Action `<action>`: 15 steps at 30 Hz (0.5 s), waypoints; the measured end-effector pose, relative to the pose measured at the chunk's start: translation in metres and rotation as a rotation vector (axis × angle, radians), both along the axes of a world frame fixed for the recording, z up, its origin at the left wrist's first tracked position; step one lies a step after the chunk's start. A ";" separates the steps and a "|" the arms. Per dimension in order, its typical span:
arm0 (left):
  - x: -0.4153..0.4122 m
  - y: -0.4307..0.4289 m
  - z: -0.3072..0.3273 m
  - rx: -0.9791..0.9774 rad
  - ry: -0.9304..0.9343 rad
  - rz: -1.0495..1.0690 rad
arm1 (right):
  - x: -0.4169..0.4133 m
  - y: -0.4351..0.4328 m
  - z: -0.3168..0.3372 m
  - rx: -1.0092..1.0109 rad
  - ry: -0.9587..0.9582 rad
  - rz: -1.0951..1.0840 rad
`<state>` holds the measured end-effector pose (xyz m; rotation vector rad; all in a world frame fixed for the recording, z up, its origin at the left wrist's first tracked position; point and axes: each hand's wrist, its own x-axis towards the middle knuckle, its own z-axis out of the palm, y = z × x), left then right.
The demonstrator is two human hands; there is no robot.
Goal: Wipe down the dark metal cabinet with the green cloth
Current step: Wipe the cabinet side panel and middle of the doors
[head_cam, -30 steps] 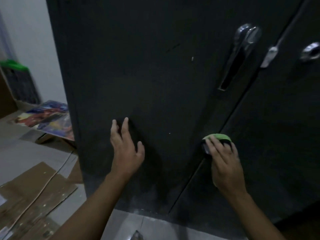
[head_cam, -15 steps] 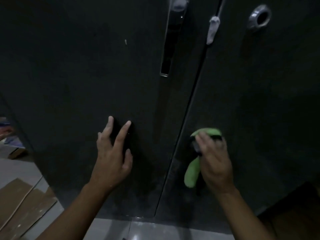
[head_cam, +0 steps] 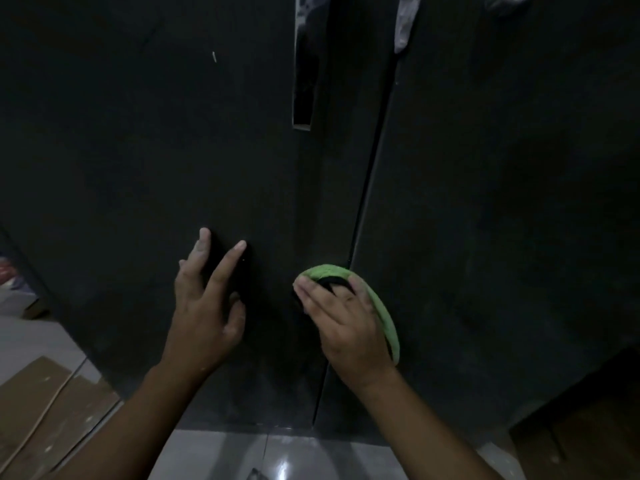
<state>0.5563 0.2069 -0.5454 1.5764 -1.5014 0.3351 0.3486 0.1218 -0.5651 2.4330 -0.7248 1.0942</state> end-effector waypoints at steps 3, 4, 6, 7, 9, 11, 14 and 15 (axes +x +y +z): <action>0.001 0.002 0.000 -0.001 0.014 -0.019 | 0.002 0.006 -0.003 0.064 -0.012 0.031; 0.002 0.002 0.001 -0.006 0.012 -0.028 | 0.003 0.006 0.003 0.075 -0.039 0.051; 0.004 0.002 0.001 -0.013 0.009 -0.045 | 0.007 0.006 0.026 0.075 -0.113 0.037; 0.005 0.002 0.001 -0.017 0.008 -0.051 | 0.012 0.006 0.038 0.062 -0.174 0.019; 0.006 0.001 0.000 -0.020 0.010 -0.064 | 0.028 0.009 0.057 0.079 -0.324 0.020; 0.007 0.002 0.001 -0.007 0.021 -0.077 | 0.044 0.013 0.064 0.115 -0.394 0.036; 0.012 0.007 0.002 0.033 0.031 -0.122 | 0.057 0.018 0.049 0.127 -0.386 0.010; 0.015 0.009 0.003 0.045 0.025 -0.137 | 0.060 0.020 0.043 0.138 -0.369 -0.003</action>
